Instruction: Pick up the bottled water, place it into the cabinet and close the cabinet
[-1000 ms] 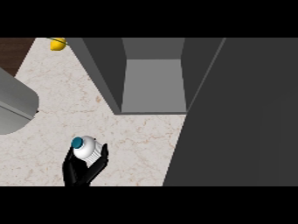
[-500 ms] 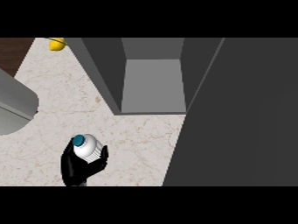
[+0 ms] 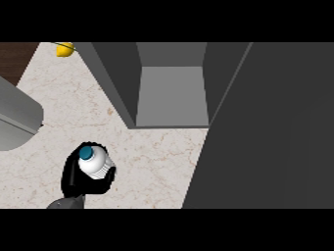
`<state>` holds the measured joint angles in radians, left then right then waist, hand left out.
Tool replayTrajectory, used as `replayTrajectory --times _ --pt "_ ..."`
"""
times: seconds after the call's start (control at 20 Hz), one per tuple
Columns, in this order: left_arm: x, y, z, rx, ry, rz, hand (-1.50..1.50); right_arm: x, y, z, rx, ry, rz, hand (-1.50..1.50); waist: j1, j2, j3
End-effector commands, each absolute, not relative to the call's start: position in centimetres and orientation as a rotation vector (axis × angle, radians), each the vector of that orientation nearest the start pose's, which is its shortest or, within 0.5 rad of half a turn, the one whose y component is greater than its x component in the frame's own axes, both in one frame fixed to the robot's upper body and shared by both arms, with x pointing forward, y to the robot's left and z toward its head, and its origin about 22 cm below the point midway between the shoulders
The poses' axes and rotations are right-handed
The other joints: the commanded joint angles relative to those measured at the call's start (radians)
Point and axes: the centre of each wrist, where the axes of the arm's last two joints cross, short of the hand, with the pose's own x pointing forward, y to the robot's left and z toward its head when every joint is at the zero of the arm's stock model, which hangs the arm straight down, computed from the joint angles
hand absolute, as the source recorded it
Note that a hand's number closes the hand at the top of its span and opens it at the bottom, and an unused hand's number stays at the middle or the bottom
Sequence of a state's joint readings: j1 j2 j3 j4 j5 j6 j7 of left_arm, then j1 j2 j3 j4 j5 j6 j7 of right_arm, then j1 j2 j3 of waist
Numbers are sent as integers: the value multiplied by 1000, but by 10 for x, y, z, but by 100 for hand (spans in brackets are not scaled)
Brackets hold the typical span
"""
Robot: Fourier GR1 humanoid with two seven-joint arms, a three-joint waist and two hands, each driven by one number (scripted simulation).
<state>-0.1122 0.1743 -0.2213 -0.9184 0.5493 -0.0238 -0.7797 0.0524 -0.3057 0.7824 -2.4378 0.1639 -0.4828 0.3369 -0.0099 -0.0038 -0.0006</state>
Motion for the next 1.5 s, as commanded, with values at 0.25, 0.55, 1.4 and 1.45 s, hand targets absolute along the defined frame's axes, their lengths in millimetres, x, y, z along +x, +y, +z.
replayTrajectory --times 0.25,0.55,1.4,1.45 --pt "247 223 -70 -317 -1711 266 150 94 -157 187 266 -1977 206 -150 8 1 0" --pt "244 200 -35 -319 -1762 239 150 84 -146 170 254 -1989 194 -150 5 -3 1" --pt "301 116 42 -284 -1810 159 150 81 -156 179 271 -1993 200 -150 -5 0 0" --pt "303 114 48 -297 -1803 160 150 82 -151 169 260 -2001 207 -150 -4 0 1"
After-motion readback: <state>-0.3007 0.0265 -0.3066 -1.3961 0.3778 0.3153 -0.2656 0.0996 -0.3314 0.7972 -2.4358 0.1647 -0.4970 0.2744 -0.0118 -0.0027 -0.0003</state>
